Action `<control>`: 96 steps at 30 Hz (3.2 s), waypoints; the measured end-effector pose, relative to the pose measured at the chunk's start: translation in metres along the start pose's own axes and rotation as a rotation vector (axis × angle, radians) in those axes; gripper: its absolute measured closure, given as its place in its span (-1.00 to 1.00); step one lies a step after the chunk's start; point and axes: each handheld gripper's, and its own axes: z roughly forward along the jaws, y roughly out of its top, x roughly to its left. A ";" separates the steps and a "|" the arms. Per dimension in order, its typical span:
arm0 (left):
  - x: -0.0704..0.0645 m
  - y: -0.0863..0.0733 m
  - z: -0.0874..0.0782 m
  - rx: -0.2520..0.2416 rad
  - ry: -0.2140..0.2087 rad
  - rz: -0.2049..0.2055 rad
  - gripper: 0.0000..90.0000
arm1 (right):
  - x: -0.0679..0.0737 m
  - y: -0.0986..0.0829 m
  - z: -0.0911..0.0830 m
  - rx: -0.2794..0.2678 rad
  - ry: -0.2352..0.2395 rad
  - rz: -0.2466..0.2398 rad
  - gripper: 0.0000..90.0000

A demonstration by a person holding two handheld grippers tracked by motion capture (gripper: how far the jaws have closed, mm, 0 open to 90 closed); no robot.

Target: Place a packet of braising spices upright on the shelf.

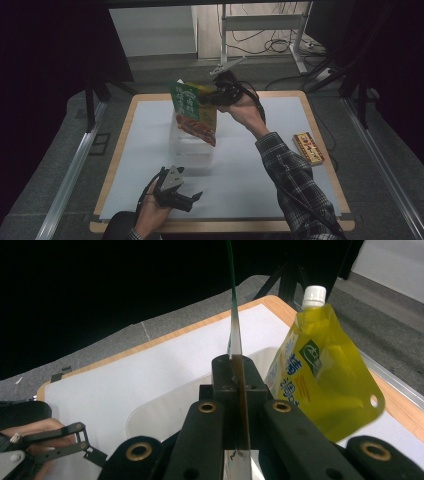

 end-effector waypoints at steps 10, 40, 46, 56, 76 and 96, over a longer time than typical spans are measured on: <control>0.000 0.000 0.001 0.013 -0.005 0.007 -1.00 | -0.004 -0.004 0.020 0.007 0.013 0.016 0.99; -0.002 -0.001 0.005 0.040 -0.017 0.020 -1.00 | -0.020 -0.028 0.027 0.008 -0.115 0.032 0.34; -0.002 -0.001 0.005 0.036 -0.014 0.020 -1.00 | -0.020 -0.037 0.020 0.034 -0.161 0.011 0.07; -0.002 -0.001 0.005 0.034 -0.009 0.019 -1.00 | -0.025 -0.054 0.007 0.038 -0.174 0.040 -0.25; -0.003 -0.001 0.006 0.040 -0.008 0.025 -1.00 | -0.013 -0.080 -0.016 -0.027 -0.207 -0.005 -0.65; -0.004 -0.001 0.006 0.034 -0.007 0.024 -1.00 | 0.000 -0.101 -0.028 -0.030 -0.182 -0.005 -0.82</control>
